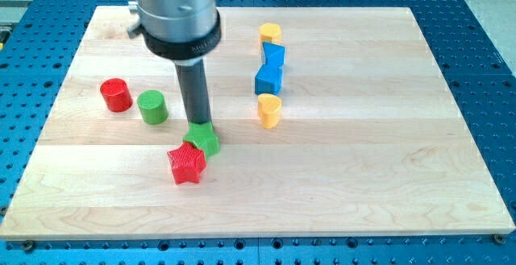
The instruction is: Move the stars to the bottom of the yellow heart
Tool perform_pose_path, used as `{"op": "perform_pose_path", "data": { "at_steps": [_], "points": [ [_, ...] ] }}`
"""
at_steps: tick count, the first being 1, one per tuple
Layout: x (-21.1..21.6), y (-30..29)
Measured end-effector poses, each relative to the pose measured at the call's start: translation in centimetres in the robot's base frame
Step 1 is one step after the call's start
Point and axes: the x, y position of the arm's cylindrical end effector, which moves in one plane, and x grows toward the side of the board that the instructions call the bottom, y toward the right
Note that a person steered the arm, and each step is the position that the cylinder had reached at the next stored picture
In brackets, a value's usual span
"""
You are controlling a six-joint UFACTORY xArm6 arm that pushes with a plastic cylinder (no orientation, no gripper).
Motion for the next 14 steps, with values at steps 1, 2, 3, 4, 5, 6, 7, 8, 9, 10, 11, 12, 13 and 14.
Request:
{"op": "perform_pose_path", "data": {
  "at_steps": [1, 2, 3, 4, 5, 6, 7, 8, 9, 10, 11, 12, 13, 14],
  "points": [
    [1.1, -5.6],
    [3.7, -7.8],
    [3.5, -4.2],
    [3.1, 1.3],
    [3.1, -1.2],
    [3.2, -7.9],
    [4.8, -8.0],
    [5.9, -3.7],
    [5.9, 2.4],
    [5.9, -1.5],
    [6.0, -3.9],
    [3.8, -1.9],
    [2.4, 1.9],
    [2.1, 6.2]
  ]
}}
